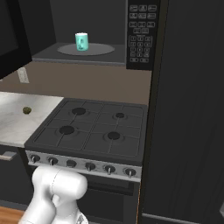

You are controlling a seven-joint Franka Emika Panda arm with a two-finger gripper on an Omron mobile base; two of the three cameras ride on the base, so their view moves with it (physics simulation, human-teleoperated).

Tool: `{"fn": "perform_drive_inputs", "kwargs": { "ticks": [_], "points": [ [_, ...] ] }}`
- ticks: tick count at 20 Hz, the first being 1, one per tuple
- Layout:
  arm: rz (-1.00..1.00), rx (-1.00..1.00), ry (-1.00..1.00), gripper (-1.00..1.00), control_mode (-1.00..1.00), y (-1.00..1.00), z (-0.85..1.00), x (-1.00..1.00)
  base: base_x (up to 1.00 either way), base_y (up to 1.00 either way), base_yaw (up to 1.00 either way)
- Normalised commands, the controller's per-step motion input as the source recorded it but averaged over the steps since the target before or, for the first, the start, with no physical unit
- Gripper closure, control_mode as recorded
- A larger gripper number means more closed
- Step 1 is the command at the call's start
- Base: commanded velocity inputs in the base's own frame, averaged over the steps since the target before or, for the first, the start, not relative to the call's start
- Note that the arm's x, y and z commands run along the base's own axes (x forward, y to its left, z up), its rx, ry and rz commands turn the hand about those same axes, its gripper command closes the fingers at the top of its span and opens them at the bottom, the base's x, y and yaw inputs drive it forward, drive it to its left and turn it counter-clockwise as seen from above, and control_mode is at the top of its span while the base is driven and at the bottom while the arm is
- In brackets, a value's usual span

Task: Pick the mug from the counter and place it inside the microwave. Then close the microwave.

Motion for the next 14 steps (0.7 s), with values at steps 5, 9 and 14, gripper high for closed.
{"fn": "perform_drive_inputs", "kwargs": {
  "ticks": [5,9,14],
  "points": [
    [-0.28,-0.03,0.00,-1.00,-1.00,0.44,0.00,0.00,0.00,0.00,0.00],
    [-0.26,-0.04,0.00,-1.00,-1.00,0.58,0.00,0.00,0.00,0.00,0.00],
    [-0.23,-0.05,0.00,-1.00,-1.00,0.65,0.00,0.00,0.00,0.00,0.00]
  ]
}}
